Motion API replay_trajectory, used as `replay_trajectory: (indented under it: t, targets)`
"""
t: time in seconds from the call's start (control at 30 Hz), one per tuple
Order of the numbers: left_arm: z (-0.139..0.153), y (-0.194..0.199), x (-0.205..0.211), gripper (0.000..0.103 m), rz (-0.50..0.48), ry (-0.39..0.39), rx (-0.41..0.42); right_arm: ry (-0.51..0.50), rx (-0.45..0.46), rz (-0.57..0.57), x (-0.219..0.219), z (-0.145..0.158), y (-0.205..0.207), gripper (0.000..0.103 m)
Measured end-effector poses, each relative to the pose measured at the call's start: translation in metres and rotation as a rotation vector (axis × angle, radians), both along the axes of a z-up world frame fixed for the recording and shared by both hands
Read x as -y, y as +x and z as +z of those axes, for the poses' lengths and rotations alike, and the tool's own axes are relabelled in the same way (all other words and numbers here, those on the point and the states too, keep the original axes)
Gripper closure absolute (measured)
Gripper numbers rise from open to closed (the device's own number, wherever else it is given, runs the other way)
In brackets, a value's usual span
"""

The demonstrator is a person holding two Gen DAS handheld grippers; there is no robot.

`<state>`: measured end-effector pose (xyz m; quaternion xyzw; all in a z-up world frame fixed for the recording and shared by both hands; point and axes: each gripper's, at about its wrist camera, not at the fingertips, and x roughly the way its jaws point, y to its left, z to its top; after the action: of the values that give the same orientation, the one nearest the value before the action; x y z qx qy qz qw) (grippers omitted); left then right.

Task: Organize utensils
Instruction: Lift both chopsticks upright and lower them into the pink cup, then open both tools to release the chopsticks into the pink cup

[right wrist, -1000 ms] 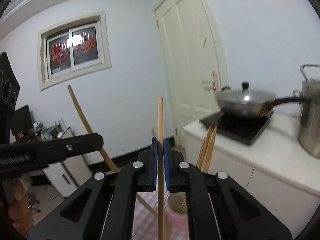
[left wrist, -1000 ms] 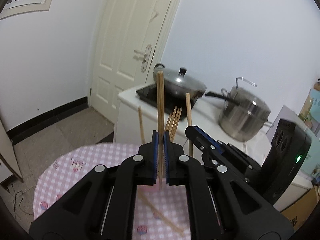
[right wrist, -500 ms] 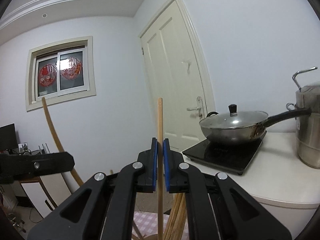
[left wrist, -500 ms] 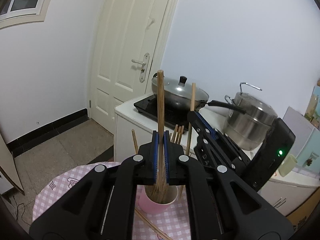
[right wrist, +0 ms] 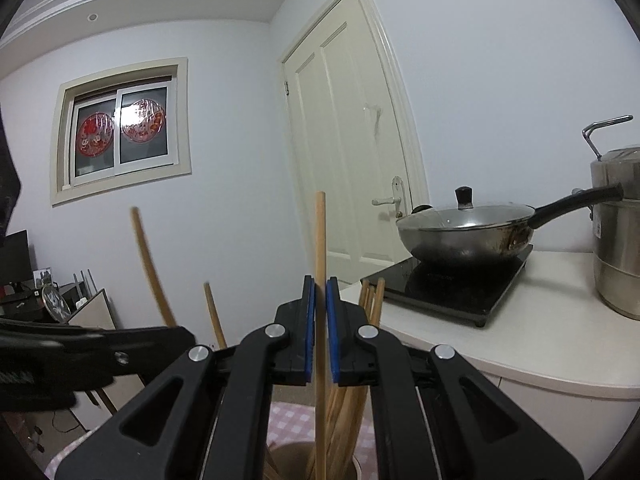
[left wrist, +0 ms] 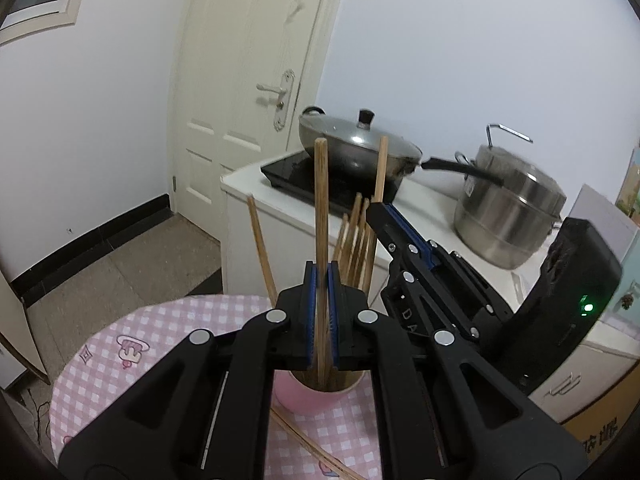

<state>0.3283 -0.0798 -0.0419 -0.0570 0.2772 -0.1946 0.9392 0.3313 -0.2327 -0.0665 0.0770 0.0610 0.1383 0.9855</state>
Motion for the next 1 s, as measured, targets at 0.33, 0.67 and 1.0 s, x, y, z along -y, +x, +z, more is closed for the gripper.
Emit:
replay_trajectory:
  t: [0.33,0.67,1.0]
  targets:
    - [-0.021,-0.005,0.005,0.097,-0.019,0.019,-0.047,-0.016,-0.049,0.004,0.004,-0.014,-0.024,0.098]
    - [-0.025,-0.006,0.001,0.097,-0.009,0.008,-0.085,-0.004,-0.13,-0.002,0.007,-0.023,-0.037,0.098]
    - [-0.023,-0.018,0.005,0.094,-0.037,0.017,-0.125,0.003,-0.18,-0.011,0.011,-0.02,-0.053,0.095]
